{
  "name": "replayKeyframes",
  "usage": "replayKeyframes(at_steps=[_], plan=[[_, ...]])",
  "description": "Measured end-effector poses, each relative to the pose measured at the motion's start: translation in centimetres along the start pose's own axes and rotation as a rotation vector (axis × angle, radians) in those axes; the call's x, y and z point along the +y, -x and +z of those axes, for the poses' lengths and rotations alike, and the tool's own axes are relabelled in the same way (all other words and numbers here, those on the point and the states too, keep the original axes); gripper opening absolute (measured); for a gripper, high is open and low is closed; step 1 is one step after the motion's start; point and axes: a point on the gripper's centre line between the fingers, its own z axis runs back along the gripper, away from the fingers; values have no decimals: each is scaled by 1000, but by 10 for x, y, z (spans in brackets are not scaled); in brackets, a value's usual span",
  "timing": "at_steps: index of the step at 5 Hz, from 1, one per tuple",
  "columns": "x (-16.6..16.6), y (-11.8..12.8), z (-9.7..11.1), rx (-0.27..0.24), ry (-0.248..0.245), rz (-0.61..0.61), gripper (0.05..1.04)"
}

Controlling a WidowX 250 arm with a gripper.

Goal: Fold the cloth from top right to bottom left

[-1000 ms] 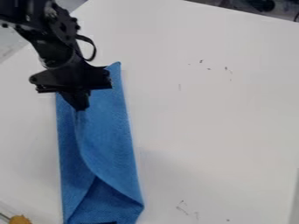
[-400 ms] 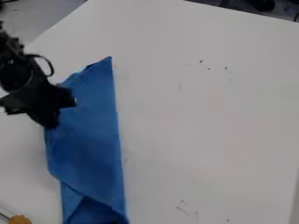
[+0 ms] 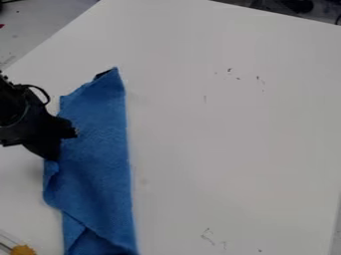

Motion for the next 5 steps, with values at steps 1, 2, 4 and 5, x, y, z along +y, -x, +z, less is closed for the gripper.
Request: replayKeyframes(at_steps=[1,2,4,5], plan=[[8,1,6,11,-53,-19,79],[20,-3,16,19,-107,-65,227],[58,-17,29,27,-179,-143,795],[60,-29,35,29,-176,-193,1001]])
